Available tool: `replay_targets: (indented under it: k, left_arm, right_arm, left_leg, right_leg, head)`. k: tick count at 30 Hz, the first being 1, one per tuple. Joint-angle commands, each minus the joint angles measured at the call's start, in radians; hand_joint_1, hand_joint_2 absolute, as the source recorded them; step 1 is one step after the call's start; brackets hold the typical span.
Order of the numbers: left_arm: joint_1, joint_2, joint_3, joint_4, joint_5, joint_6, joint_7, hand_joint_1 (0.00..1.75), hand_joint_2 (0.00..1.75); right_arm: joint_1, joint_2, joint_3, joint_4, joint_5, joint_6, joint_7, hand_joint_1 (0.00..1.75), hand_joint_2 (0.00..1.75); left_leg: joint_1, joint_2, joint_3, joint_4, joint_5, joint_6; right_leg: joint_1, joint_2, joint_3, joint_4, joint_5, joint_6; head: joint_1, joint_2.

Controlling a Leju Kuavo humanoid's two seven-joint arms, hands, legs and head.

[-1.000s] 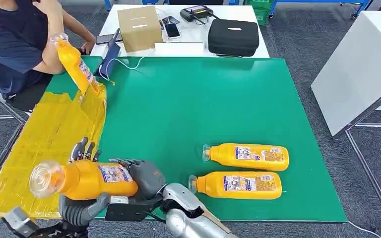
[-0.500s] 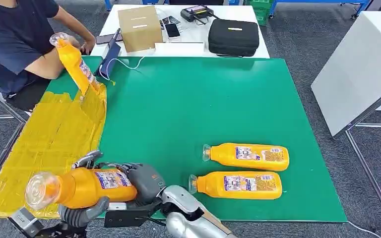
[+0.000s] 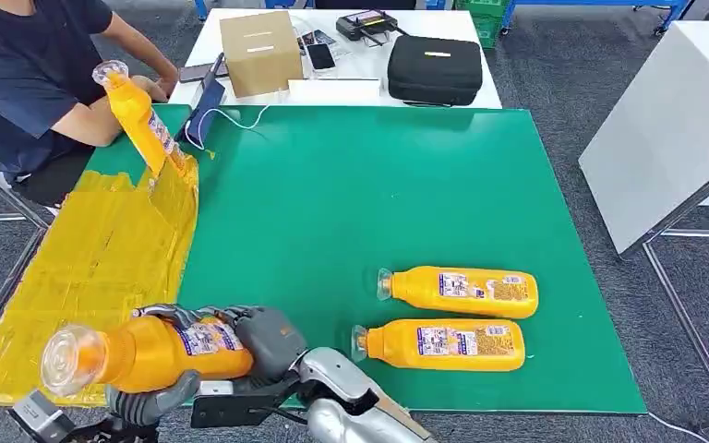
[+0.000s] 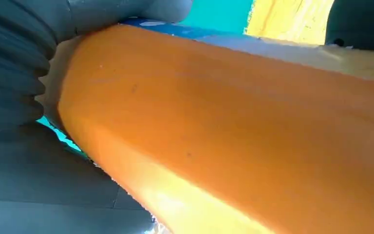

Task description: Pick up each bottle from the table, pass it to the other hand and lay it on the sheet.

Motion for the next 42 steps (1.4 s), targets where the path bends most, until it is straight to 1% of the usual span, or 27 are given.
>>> replay_targets:
  k: [1,4,7,9,10,12,14,19,22,23,26,28,29,30,31,32,33,34,35,36,37,38,39,40,41,42]
  left_arm:
    - [-0.023,-0.031,0.088,0.01,-0.132,0.126,0.001,1.75,1.75]
    - [-0.026,-0.031,0.101,0.013,-0.129,0.117,-0.003,1.75,1.75]
    - [-0.027,-0.035,0.099,0.016,-0.129,0.115,-0.003,1.75,1.75]
    - [-0.027,-0.035,0.099,0.016,-0.129,0.115,-0.003,1.75,1.75]
    - [-0.027,-0.035,0.099,0.016,-0.129,0.115,-0.003,1.75,1.75]
    - [-0.027,-0.035,0.099,0.016,-0.129,0.115,-0.003,1.75,1.75]
    - [-0.027,-0.035,0.099,0.016,-0.129,0.115,-0.003,1.75,1.75]
    - [-0.027,-0.035,0.099,0.016,-0.129,0.115,-0.003,1.75,1.75]
    - [-0.027,-0.035,0.099,0.016,-0.129,0.115,-0.003,1.75,1.75]
    - [-0.029,-0.043,0.11,0.014,-0.173,0.157,-0.014,1.75,1.75]
    - [-0.056,-0.038,0.207,0.051,-0.269,0.267,-0.023,1.75,1.75]
    - [-0.08,-0.045,0.297,0.08,-0.413,0.402,-0.041,1.75,1.75]
    - [-0.089,-0.046,0.324,0.09,-0.457,0.441,-0.044,1.75,1.75]
    - [-0.1,-0.054,0.356,0.103,-0.527,0.514,-0.057,1.75,1.75]
    - [-0.103,-0.06,0.376,0.111,-0.601,0.588,-0.063,1.75,1.75]
    - [-0.105,-0.063,0.385,0.114,-0.644,0.634,-0.064,1.75,1.75]
    - [-0.109,-0.067,0.398,0.125,-0.739,0.73,-0.064,1.75,1.75]
    - [-0.115,-0.073,0.404,0.149,-0.822,0.804,-0.056,1.75,1.75]
    - [-0.123,-0.065,0.399,0.178,-0.874,0.842,-0.037,1.75,1.75]
    - [-0.157,-0.055,0.435,0.299,-1.153,0.987,0.155,1.75,1.75]
    - [-0.184,-0.031,0.415,0.387,-1.419,1.026,0.189,1.75,1.75]
    - [-0.201,-0.028,0.425,0.412,-1.466,1.026,0.205,1.75,1.75]
    - [-0.208,-0.03,0.431,0.415,-1.482,1.026,0.206,1.75,1.75]
    - [-0.209,-0.031,0.432,0.417,-1.498,1.026,0.21,1.75,1.75]
    - [-0.21,-0.032,0.431,0.416,-1.504,1.026,0.213,1.75,1.75]
    - [-0.206,-0.035,0.42,0.412,-1.52,1.026,0.22,1.75,1.75]
  right_arm:
    - [0.088,-0.122,-0.04,-0.23,0.078,-0.081,0.005,0.0,1.75]
    - [0.097,-0.133,-0.046,-0.257,0.081,-0.067,0.007,0.0,1.75]
    - [0.097,-0.124,-0.047,-0.249,0.081,-0.065,0.006,0.0,1.75]
    - [0.097,-0.124,-0.047,-0.249,0.081,-0.065,0.006,0.0,1.75]
    - [0.097,-0.124,-0.047,-0.249,0.081,-0.065,0.006,0.0,1.75]
    - [0.097,-0.124,-0.047,-0.249,0.081,-0.065,0.006,0.0,1.75]
    - [0.097,-0.124,-0.047,-0.249,0.081,-0.065,0.006,0.0,1.75]
    - [0.097,-0.124,-0.047,-0.249,0.081,-0.065,0.006,0.0,1.75]
    - [0.097,-0.124,-0.047,-0.249,0.081,-0.065,0.006,0.0,1.75]
    - [0.101,-0.129,-0.049,-0.257,0.102,-0.083,0.0,0.0,0.0]
    - [0.181,-0.188,-0.12,-0.399,0.09,-0.116,-0.027,0.0,0.0]
    - [0.249,-0.23,-0.185,-0.491,0.09,-0.115,-0.049,0.0,0.0]
    - [0.275,-0.235,-0.213,-0.514,0.084,-0.116,-0.063,0.0,0.0]
    - [0.295,-0.245,-0.229,-0.53,0.125,-0.111,-0.066,0.0,0.0]
    - [0.308,-0.246,-0.238,-0.539,0.134,-0.111,-0.071,0.0,0.0]
    - [0.314,-0.246,-0.24,-0.543,0.136,-0.113,-0.071,0.0,0.0]
    - [0.321,-0.25,-0.24,-0.553,0.138,-0.118,-0.075,0.0,0.0]
    - [0.328,-0.258,-0.24,-0.573,0.133,-0.129,-0.086,0.0,0.0]
    - [0.333,-0.265,-0.241,-0.592,0.132,-0.136,-0.087,0.0,0.0]
    - [0.361,-0.327,-0.249,-0.678,0.054,-0.191,-0.137,0.0,0.0]
    - [0.391,-0.382,-0.271,-0.758,0.004,-0.177,-0.144,0.0,0.0]
    - [0.417,-0.413,-0.301,-0.811,-0.02,-0.161,-0.154,0.0,0.0]
    - [0.428,-0.421,-0.32,-0.83,-0.023,-0.15,-0.16,0.0,0.0]
    - [0.432,-0.422,-0.328,-0.835,-0.023,-0.145,-0.164,0.0,0.0]
    - [0.434,-0.422,-0.333,-0.835,-0.023,-0.144,-0.166,0.0,0.0]
    - [0.438,-0.413,-0.344,-0.828,-0.022,-0.142,-0.169,0.0,0.0]
  left_leg:
    - [0.001,-0.002,0.001,0.0,0.0,-0.001]
    - [0.002,-0.003,0.002,0.0,-0.001,-0.001]
    - [0.001,0.001,0.001,0.0,-0.001,-0.001]
    - [0.001,-0.001,0.002,0.0,0.0,-0.001]
    - [0.0,-0.001,0.0,0.0,0.0,-0.001]
    - [0.002,0.001,0.003,0.0,-0.001,-0.001]
    - [0.0,0.001,0.001,-0.001,0.0,-0.001]
    - [0.002,0.001,0.003,0.0,-0.001,-0.001]
    - [0.001,0.001,0.001,0.0,-0.001,-0.001]
    - [0.002,0.001,0.003,0.0,-0.001,-0.002]
    - [0.001,-0.001,0.001,-0.001,0.0,-0.001]
    - [0.002,-0.003,0.003,-0.001,-0.001,-0.001]
    - [0.001,-0.003,0.002,-0.001,0.0,-0.001]
    - [0.001,-0.003,0.003,-0.002,0.0,-0.001]
    - [0.0,-0.002,0.002,-0.001,0.0,-0.001]
    - [0.001,-0.002,0.004,-0.001,-0.001,-0.001]
    - [0.0,-0.001,0.002,-0.001,0.0,-0.001]
    - [0.001,-0.001,0.003,-0.001,-0.001,-0.001]
    - [0.0,-0.001,0.002,-0.001,0.0,-0.001]
    - [0.001,-0.002,0.003,-0.001,-0.001,-0.001]
    - [0.0,-0.001,0.003,-0.002,0.0,-0.001]
    - [0.0,-0.004,0.004,-0.003,0.0,-0.001]
    - [-0.001,-0.006,0.003,-0.003,0.001,0.0]
    - [0.0,-0.007,0.004,-0.003,0.001,0.0]
    - [0.0,-0.005,0.002,-0.001,0.0,0.0]
    - [0.0,-0.007,0.002,-0.001,0.0,-0.001]
  right_leg:
    - [0.001,-0.001,0.002,-0.001,0.0,-0.001]
    - [0.001,-0.001,0.004,-0.002,-0.001,-0.001]
    - [0.001,0.002,0.002,-0.002,0.0,-0.001]
    - [0.001,-0.001,0.003,-0.001,0.0,-0.001]
    - [0.0,-0.001,0.001,-0.001,0.0,-0.001]
    - [0.002,0.002,0.004,-0.002,0.0,-0.001]
    - [0.0,0.001,0.001,-0.001,0.0,-0.001]
    - [0.002,0.001,0.004,-0.002,-0.001,-0.001]
    - [0.001,0.001,0.002,-0.001,0.0,-0.001]
    - [0.002,0.001,0.004,-0.002,-0.001,-0.001]
    - [0.001,-0.001,0.002,-0.002,0.0,-0.001]
    - [0.002,-0.002,0.005,-0.003,-0.001,-0.001]
    - [0.001,-0.002,0.003,-0.003,0.0,-0.001]
    - [0.001,-0.002,0.005,-0.003,-0.001,-0.001]
    - [0.0,-0.002,0.003,-0.002,0.0,-0.001]
    - [0.001,-0.001,0.005,-0.003,-0.001,-0.001]
    - [0.0,-0.001,0.003,-0.002,0.0,-0.001]
    - [0.001,-0.001,0.005,-0.002,-0.001,-0.001]
    - [0.0,-0.001,0.003,-0.002,0.0,-0.001]
    - [0.001,-0.001,0.006,-0.002,-0.001,-0.001]
    - [0.0,-0.001,0.004,-0.003,0.0,-0.001]
    - [0.0,-0.003,0.006,-0.004,-0.001,-0.001]
    - [-0.001,-0.006,0.005,-0.003,-0.001,0.0]
    - [0.0,-0.007,0.007,-0.004,-0.001,0.0]
    - [-0.001,-0.004,0.003,-0.002,-0.001,0.0]
    - [0.0,-0.005,0.004,-0.003,-0.001,0.0]
  head:
    - [0.0,0.0]
    - [0.001,0.0]
    - [0.0,0.0]
    - [0.0,0.0]
    - [0.0,0.0]
    - [0.0,0.0]
    - [0.0,0.0]
    - [0.0,0.0]
    - [0.0,0.0]
    - [0.0,0.0]
    - [0.0,0.0]
    - [0.0,0.0]
    - [0.0,0.0]
    - [0.0,0.0]
    - [0.0,0.0]
    - [0.0,0.0]
    - [0.0,0.0]
    - [0.0,0.0]
    - [0.0,0.0]
    - [0.0,0.0]
    - [0.0,0.0]
    - [0.0,0.0]
    - [0.0,0.0]
    - [0.0,0.0]
    - [0.0,0.0]
    - [0.0,0.0]
